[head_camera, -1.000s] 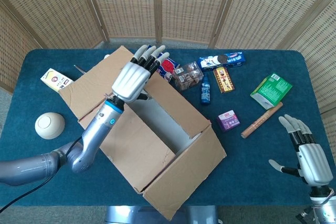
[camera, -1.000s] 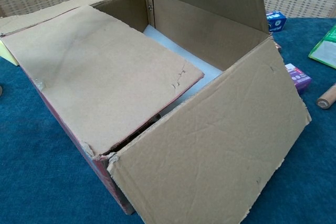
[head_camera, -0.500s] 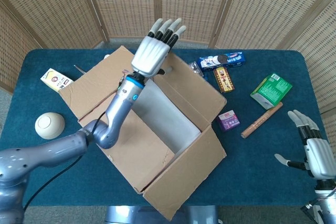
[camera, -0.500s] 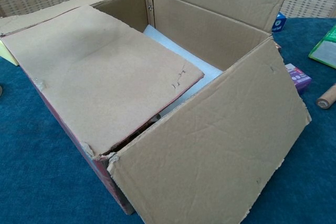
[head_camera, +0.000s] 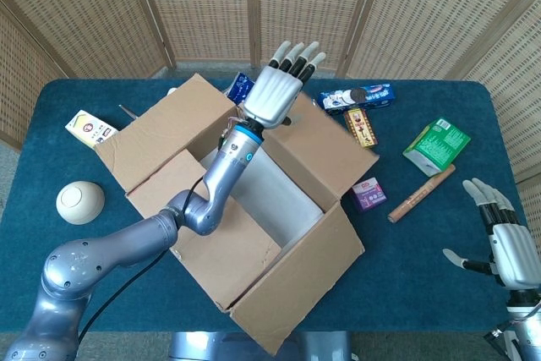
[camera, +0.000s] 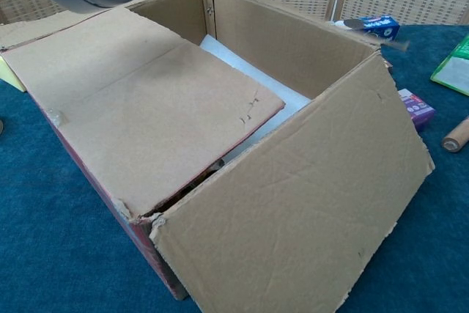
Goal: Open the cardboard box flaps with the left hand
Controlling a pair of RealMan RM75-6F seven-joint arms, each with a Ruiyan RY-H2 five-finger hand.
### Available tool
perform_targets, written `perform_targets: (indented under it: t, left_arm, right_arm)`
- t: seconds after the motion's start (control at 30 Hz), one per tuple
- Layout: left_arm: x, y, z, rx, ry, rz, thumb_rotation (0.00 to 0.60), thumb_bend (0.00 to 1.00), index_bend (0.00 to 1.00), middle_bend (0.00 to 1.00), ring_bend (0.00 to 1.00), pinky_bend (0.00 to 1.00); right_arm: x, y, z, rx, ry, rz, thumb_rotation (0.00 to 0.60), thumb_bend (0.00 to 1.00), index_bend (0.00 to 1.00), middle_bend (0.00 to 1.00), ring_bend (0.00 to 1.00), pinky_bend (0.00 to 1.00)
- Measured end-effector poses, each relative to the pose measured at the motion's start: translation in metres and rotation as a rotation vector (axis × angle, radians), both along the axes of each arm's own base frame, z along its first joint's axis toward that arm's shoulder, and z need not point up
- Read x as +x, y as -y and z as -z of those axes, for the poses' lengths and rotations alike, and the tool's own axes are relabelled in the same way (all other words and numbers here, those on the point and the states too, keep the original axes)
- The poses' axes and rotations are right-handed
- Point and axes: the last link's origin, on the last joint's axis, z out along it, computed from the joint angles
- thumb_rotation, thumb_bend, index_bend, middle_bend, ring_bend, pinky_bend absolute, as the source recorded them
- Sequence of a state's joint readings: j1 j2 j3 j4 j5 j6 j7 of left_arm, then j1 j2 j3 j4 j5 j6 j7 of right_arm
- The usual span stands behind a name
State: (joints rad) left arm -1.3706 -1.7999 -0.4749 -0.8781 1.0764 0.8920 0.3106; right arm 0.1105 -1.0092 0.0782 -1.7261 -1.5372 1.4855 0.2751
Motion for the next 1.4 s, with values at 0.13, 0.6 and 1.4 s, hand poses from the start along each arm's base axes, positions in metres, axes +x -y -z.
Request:
perform_targets:
  t: [0.13, 0.6, 1.4]
  left_arm:
    - [-0.007, 0.008, -0.005, -0.047, 0.009, 0.007, 0.6, 0.24, 0.0, 0.0, 0.0, 0.09]
    - [-0.054, 0.056, -0.078, -0.257, -0.088, -0.071, 0.569, 0.01, 0.56, 0.52, 0.4, 0.56]
    - [-0.098, 0.084, -0.052, -0.493, -0.177, -0.309, 0.365, 0.0, 0.62, 0.51, 0.35, 0.45]
  right_arm:
    - [0.001, -0.002, 0.001, 0.003, -0.005, -0.005, 0.6, 0.0, 0.0, 0.0, 0.0, 0.0]
    - [0.009, -0.004, 0.005, 0.007, -0.015, -0.036, 0.6, 0.0, 0.0, 0.0, 0.0, 0.0]
    - [0.014, -0.005, 0.008, 0.007, -0.014, -0.049, 0.6, 0.0, 0.0, 0.0, 0.0, 0.0]
